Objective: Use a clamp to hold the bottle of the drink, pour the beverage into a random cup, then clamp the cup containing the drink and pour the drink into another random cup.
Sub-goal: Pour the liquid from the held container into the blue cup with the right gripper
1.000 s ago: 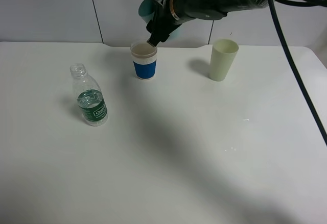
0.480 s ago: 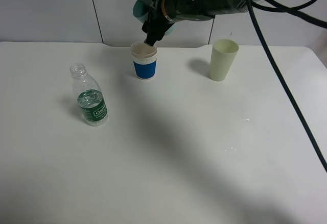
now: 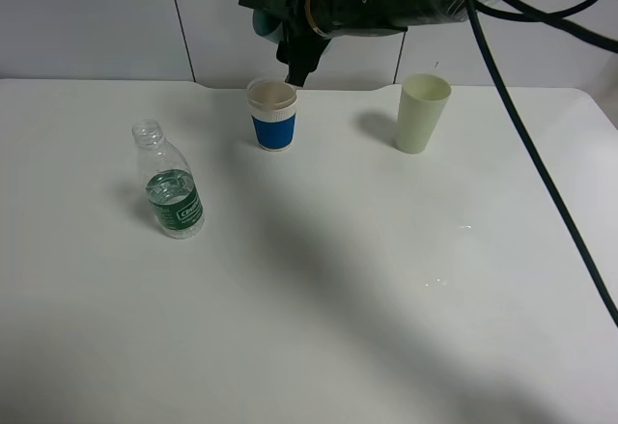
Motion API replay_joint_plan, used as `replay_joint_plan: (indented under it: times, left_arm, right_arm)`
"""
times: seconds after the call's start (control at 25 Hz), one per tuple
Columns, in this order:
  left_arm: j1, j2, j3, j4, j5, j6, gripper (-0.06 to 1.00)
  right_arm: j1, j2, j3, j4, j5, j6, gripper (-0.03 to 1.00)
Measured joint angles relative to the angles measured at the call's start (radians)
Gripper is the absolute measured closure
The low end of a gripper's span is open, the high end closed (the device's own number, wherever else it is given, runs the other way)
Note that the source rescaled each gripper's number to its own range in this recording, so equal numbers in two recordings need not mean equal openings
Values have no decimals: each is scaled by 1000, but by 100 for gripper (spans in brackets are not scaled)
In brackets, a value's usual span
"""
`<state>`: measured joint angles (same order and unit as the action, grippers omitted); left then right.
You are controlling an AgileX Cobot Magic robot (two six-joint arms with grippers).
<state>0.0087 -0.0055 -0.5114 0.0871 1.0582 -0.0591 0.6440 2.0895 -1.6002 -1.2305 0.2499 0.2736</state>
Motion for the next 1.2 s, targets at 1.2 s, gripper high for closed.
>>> replay_joint_plan:
  times: [1.2]
  left_arm:
    - [0,0,0,0,1,0,-6]
  right_arm:
    - [0,0,0,-107,103,-82,96]
